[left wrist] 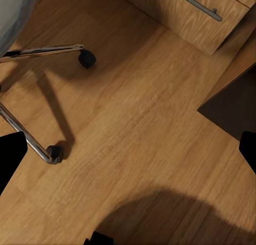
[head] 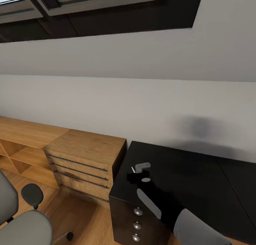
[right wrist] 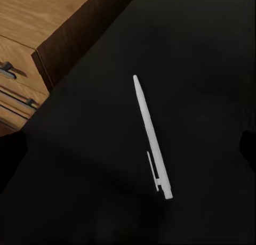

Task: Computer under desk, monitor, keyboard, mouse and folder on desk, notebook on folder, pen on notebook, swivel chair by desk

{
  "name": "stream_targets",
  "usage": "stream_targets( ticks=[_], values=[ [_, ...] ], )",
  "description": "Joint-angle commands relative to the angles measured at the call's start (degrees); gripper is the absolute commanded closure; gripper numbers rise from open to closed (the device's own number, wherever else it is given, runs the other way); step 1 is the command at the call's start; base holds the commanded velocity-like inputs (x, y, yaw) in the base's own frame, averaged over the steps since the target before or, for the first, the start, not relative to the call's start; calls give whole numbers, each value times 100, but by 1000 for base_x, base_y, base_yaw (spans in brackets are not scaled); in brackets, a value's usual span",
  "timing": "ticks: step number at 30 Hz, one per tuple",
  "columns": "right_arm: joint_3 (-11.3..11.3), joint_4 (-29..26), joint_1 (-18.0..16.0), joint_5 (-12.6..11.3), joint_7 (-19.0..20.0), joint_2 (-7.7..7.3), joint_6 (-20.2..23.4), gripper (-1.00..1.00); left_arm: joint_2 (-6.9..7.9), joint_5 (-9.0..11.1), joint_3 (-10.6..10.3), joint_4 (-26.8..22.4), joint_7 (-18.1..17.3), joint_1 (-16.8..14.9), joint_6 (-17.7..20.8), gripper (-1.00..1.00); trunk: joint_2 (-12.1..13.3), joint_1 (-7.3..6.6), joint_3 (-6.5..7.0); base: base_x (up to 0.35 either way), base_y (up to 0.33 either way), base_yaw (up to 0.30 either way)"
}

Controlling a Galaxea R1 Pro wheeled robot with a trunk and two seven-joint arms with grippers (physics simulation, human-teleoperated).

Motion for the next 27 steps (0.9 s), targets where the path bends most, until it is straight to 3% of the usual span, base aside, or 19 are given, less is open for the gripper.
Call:
stream_targets(
  ticks=[1, 6, 11, 21, 27],
  values=[
    [-72, 91, -181, -44, -51, 18, 144, -100, -3, 1, 21, 1, -9, -4, -15, -100, -5, 0, -7, 0, 0, 0],
    [-301, 746, -884, -53, -13, 54, 680, -100, -3, 1, 28, 1, -2, -4, -15, -100, -5, 0, -7, 0, 0, 0],
    [-350, 1127, -1277, -56, 116, 43, 860, -100, -3, 1, 30, 1, -6, -4, -15, -100, -5, 0, -7, 0, 0, 0],
    [-368, 1701, -1523, -53, 647, 28, 1348, -100, -3, 1, 31, 1, -8, -2, -15, -100, -5, 0, -7, 0, 0, 0],
    [-363, 1756, -1541, -38, 1269, 21, 1735, -100, -3, 1, 31, 1, -8, -4, -15, -100, -5, 0, -7, 0, 0, 0]
  ],
)
